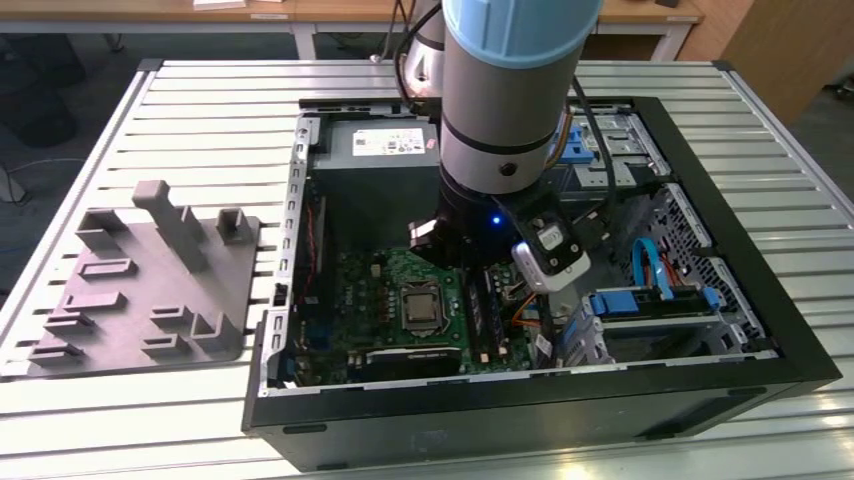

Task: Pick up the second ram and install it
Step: 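Insert the second ram into the second slot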

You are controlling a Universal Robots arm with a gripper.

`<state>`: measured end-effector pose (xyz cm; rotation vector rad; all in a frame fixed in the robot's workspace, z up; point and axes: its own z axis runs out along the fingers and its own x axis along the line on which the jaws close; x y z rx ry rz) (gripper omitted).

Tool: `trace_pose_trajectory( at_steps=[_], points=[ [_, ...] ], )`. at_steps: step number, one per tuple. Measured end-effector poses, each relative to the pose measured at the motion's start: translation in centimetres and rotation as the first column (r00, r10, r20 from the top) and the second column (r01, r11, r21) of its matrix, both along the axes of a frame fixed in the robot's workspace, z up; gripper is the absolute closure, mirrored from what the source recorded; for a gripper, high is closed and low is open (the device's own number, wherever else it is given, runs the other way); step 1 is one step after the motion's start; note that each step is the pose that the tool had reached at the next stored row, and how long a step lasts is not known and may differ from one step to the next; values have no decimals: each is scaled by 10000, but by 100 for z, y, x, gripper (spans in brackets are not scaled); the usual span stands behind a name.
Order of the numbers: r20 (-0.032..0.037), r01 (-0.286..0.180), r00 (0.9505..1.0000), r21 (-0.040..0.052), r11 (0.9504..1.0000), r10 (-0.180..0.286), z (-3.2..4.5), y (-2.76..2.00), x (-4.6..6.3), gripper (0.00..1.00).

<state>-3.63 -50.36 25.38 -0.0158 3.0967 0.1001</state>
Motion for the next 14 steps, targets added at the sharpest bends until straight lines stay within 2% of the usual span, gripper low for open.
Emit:
trace_pose_trajectory(
  at_steps=[14],
  points=[
    [0,0,10000,1,10000,0,-10,0,0,86]
  ],
)
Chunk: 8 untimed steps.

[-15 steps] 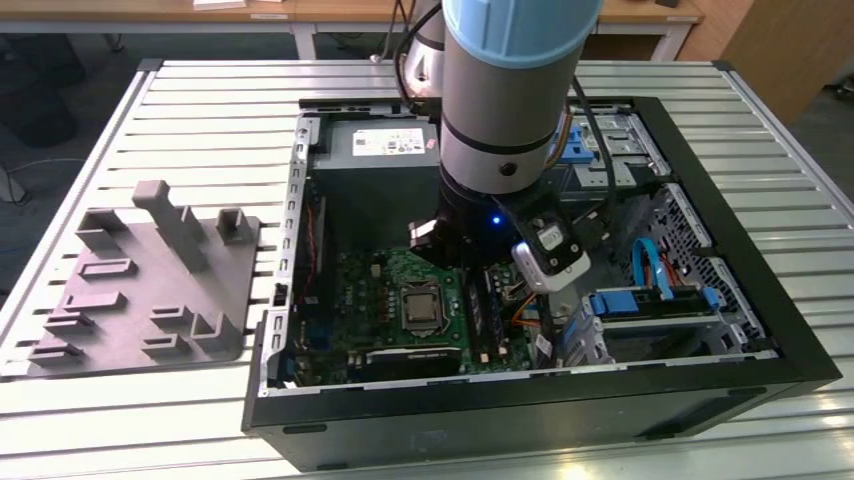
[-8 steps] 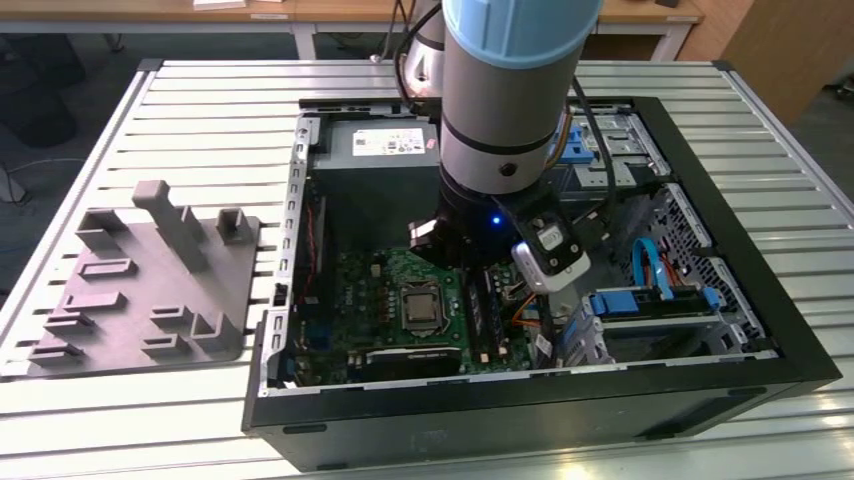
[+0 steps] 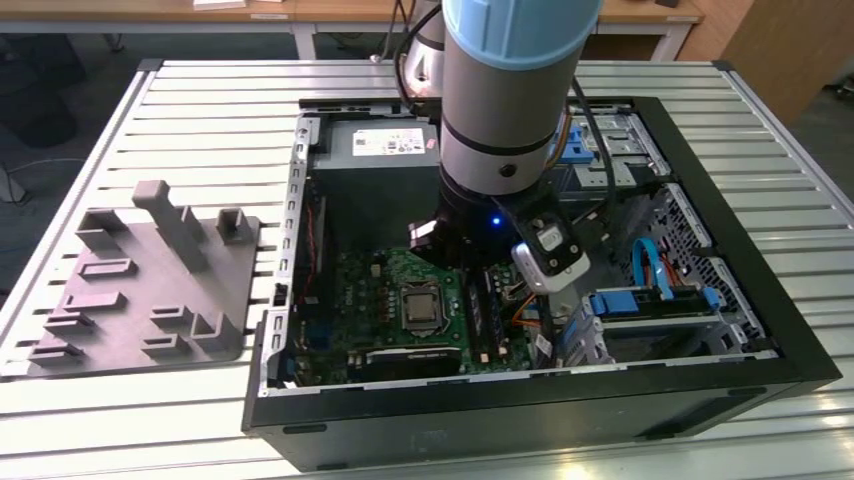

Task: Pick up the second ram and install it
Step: 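Insert the second ram into the second slot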

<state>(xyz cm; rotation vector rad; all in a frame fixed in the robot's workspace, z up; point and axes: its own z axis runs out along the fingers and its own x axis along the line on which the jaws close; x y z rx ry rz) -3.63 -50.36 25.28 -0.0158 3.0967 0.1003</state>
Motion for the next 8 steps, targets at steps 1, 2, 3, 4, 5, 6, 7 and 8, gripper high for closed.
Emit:
trace_pose_trajectory(
  at_steps=[1,2,3,4,5,6,7,8],
  points=[
    [0,0,10000,0,10000,0,-1,0,0,86],
    [0,0,10000,0,10000,0,-3,0,0,86],
    [1,0,10000,3,10000,0,-7,0,0,86],
    [1,0,10000,4,10000,0,-13,0,0,86],
    [0,0,10000,1,10000,0,-18,0,0,86],
    [0,0,10000,0,10000,0,-24,0,0,86],
    [1,0,10000,0,10000,0,-31,0,0,86],
    [0,0,10000,0,10000,0,-39,0,0,86]
  ],
)
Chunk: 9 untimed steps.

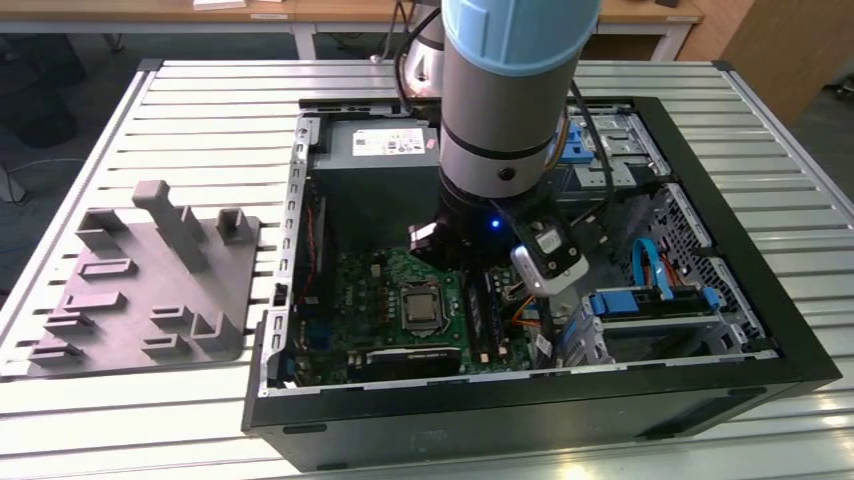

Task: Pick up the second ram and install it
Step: 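Insert the second ram into the second slot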

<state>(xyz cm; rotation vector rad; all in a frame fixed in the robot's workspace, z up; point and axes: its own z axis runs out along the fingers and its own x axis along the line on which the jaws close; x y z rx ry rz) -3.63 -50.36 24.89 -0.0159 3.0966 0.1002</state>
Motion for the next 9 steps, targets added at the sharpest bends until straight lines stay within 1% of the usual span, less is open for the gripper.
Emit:
trace_pose_trajectory(
  at_steps=[4,9],
  points=[
    [0,5,10000,-2,10000,-5,-25,0,0,86],
    [-1,9,10000,-3,10000,-9,-39,0,0,86]
  ],
)
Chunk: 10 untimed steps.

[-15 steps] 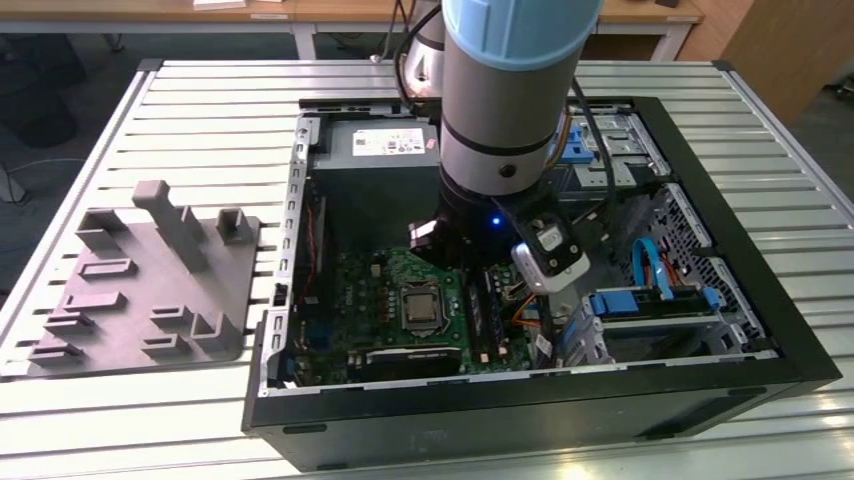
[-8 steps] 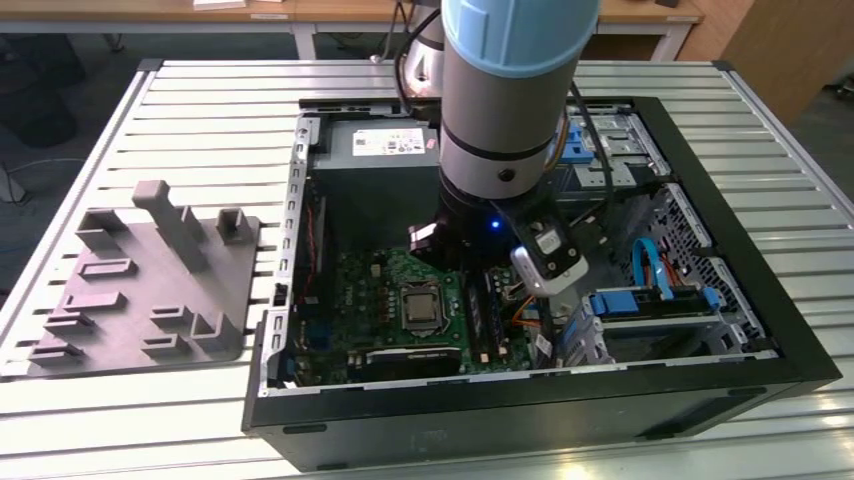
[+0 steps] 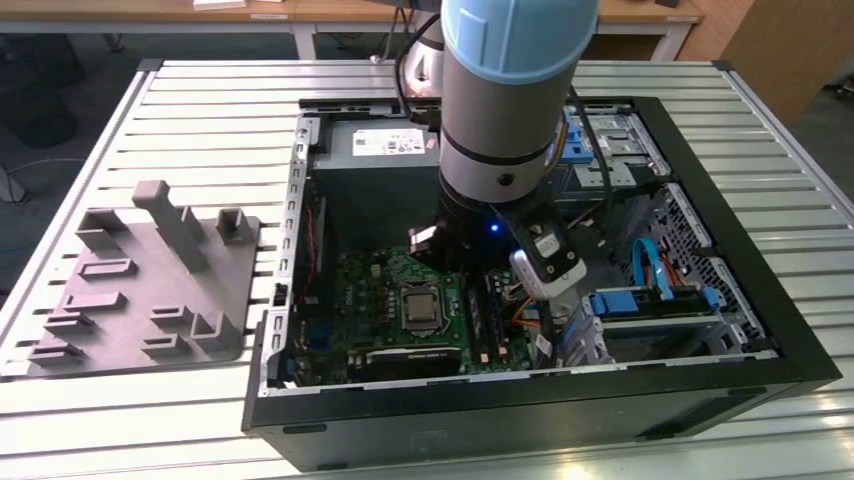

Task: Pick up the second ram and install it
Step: 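Insert the second ram into the second slot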

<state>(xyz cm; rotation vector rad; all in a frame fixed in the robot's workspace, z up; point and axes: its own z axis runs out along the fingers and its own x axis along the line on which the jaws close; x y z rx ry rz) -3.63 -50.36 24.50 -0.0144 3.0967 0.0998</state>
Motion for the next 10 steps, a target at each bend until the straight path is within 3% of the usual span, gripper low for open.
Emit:
trace_pose_trajectory(
  at_steps=[10],
  points=[
    [1,-1,10000,2,10000,1,-28,0,4,86]
  ],
)
